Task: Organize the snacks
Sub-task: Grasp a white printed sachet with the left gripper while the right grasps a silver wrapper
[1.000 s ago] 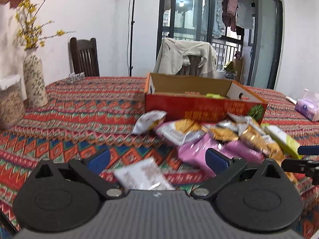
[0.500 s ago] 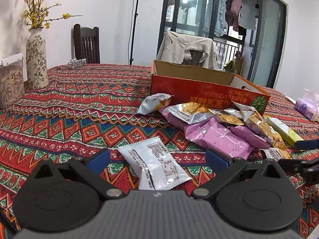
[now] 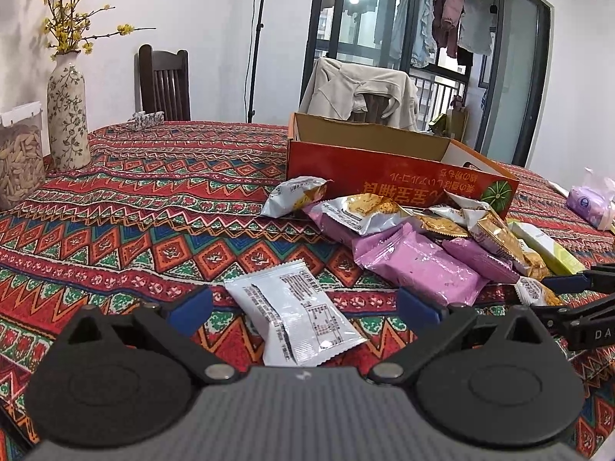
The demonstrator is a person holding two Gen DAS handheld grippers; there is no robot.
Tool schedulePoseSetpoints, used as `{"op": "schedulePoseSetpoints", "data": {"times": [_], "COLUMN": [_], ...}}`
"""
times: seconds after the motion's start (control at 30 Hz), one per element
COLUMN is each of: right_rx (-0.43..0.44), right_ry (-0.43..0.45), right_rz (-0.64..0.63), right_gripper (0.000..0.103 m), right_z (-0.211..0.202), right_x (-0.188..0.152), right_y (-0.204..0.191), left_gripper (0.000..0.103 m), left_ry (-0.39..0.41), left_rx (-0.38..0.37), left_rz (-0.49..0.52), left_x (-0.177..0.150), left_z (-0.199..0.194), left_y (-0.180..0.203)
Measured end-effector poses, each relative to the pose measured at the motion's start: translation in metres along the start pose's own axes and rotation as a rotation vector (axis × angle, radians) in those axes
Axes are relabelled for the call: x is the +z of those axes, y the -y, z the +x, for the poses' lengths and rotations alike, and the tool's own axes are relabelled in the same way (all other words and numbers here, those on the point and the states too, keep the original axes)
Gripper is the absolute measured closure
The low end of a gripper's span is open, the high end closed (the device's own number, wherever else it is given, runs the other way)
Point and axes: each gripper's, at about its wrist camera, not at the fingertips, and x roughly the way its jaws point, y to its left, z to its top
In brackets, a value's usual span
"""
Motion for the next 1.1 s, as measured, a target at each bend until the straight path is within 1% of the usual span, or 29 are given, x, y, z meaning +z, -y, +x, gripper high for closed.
{"op": "schedulePoseSetpoints", "data": {"times": [0.03, 0.07, 0.1, 0.13, 0.3, 0.47, 0.6, 0.73, 0.8, 0.9, 0.93, 0.97, 1.0, 1.03, 1.1], "right_rx": [0.0, 0.005, 0.005, 0.006, 0.007, -0.009, -0.042, -0.051, -0.052, -0.066, -0.066, -0.065, -0.065, -0.065, -0.064], "right_ry": [0.009, 0.017, 0.021, 0.026, 0.07, 0.131, 0.171, 0.189, 0.195, 0.211, 0.214, 0.216, 0.216, 0.217, 0.221], "right_rz": [-0.002, 0.0, 0.007, 0.019, 0.074, 0.088, 0.087, 0.095, 0.101, 0.11, 0.113, 0.116, 0.118, 0.121, 0.126], "right_gripper": [0.051, 0.058, 0.071, 0.082, 0.092, 0.092, 0.092, 0.092, 0.092, 0.092, 0.092, 0.092, 0.092, 0.092, 0.092], "right_z": [-0.002, -0.004, -0.006, -0.007, -0.014, -0.024, -0.032, -0.035, -0.036, -0.038, -0.038, -0.039, -0.039, -0.039, -0.039], "right_x": [-0.001, -0.001, -0.002, -0.002, -0.008, -0.011, -0.012, -0.013, -0.013, -0.015, -0.015, -0.016, -0.016, -0.016, -0.017], "right_y": [0.0, 0.0, 0.001, 0.002, 0.006, 0.003, 0.001, 0.002, 0.003, 0.003, 0.004, 0.005, 0.005, 0.006, 0.007], "left_gripper": [0.0, 0.0, 0.0, 0.0, 0.0, 0.0, 0.0, 0.0, 0.0, 0.011, 0.019, 0.027, 0.027, 0.031, 0.042], "left_ry": [-0.001, -0.002, -0.004, -0.005, -0.018, -0.05, -0.079, -0.109, -0.115, -0.129, -0.139, -0.154, -0.156, -0.149, -0.136], "left_rx": [0.001, 0.003, 0.005, 0.007, 0.03, 0.093, 0.116, 0.22, 0.246, 0.281, 0.284, 0.282, 0.28, 0.287, 0.27], "left_rz": [0.0, 0.001, 0.002, 0.002, -0.002, 0.013, 0.001, -0.037, -0.061, -0.077, -0.083, -0.094, -0.1, -0.098, -0.104], "left_x": [0.0, 0.0, 0.0, 0.0, 0.001, 0.004, 0.01, 0.016, 0.018, 0.017, 0.017, 0.016, 0.015, 0.014, 0.013], "left_z": [0.0, 0.001, 0.001, 0.001, 0.003, 0.006, 0.01, 0.018, 0.022, 0.027, 0.029, 0.031, 0.032, 0.031, 0.029], "left_y": [0.0, 0.0, 0.0, 0.0, 0.001, 0.007, 0.014, 0.02, 0.021, 0.022, 0.022, 0.02, 0.02, 0.02, 0.021]}}
